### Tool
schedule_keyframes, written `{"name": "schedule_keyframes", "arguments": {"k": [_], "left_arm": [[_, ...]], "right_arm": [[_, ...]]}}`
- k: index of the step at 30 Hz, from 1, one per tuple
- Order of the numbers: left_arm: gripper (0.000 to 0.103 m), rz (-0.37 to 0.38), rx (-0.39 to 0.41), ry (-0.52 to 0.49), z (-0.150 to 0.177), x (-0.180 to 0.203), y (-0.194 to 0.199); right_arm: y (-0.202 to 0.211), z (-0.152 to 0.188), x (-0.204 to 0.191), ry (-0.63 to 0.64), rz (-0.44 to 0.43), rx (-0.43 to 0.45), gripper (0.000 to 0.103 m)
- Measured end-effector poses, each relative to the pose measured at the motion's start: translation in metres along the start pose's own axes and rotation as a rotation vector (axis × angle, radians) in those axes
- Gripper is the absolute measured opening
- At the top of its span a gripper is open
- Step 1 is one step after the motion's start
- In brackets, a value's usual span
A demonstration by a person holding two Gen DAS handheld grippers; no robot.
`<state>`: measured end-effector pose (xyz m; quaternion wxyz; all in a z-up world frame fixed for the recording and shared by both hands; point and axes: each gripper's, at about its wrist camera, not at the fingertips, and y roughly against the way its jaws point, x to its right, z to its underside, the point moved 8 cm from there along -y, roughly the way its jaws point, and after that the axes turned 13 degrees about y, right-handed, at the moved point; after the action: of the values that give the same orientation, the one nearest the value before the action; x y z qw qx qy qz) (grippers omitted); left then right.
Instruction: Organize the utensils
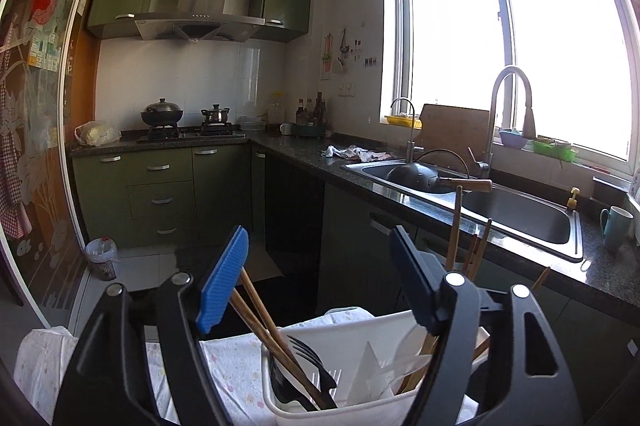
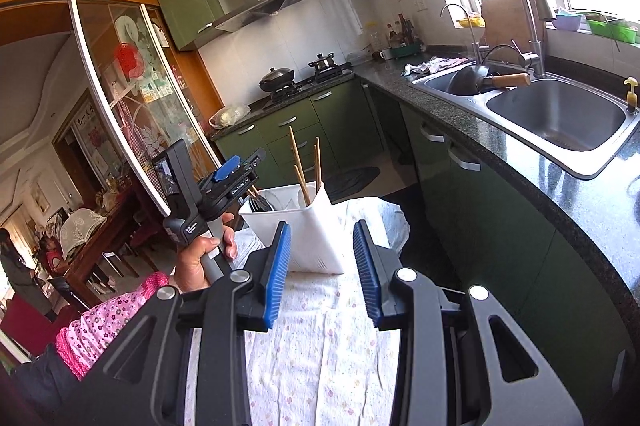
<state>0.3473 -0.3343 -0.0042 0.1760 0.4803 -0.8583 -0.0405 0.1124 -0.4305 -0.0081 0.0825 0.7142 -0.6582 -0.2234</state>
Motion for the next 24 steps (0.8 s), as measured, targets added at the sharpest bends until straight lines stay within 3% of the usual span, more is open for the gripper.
{"name": "schedule_keyframes", "arguments": {"k": [5, 7, 12, 14, 18, 21, 24], "left_arm": [[0.086, -0.021, 0.038, 0.02, -0.009, -0.003, 0.028], [0.09, -0.021, 0.055, 0.044, -0.019, -0.006, 0.048], [0.097, -0.086, 0.114, 0.071, -0.046, -0.017, 0.124], [0.097, -0.123, 0.092, 0.082, -0.048, -0.027, 0.16], [0.097, -0.197, 0.022, 0.098, -0.029, -0.057, 0.238], [0.097, -0.27, -0.054, 0.092, 0.006, -0.082, 0.291], [0.097, -0.334, -0.066, 0.084, 0.044, -0.104, 0.341]], "right_arm": [[0.001, 0.004, -0.013, 0.022, -0.008, 0.016, 0.039], [0.004, 0.005, -0.023, 0.048, -0.005, 0.037, 0.05], [0.022, 0.009, -0.064, 0.137, -0.022, 0.123, 0.091], [0.031, 0.012, -0.087, 0.193, -0.03, 0.168, 0.099], [0.039, 0.033, -0.135, 0.286, -0.035, 0.187, 0.099], [0.043, 0.054, -0.167, 0.323, -0.053, 0.198, 0.099], [0.047, 0.071, -0.191, 0.344, -0.045, 0.203, 0.099]]}}
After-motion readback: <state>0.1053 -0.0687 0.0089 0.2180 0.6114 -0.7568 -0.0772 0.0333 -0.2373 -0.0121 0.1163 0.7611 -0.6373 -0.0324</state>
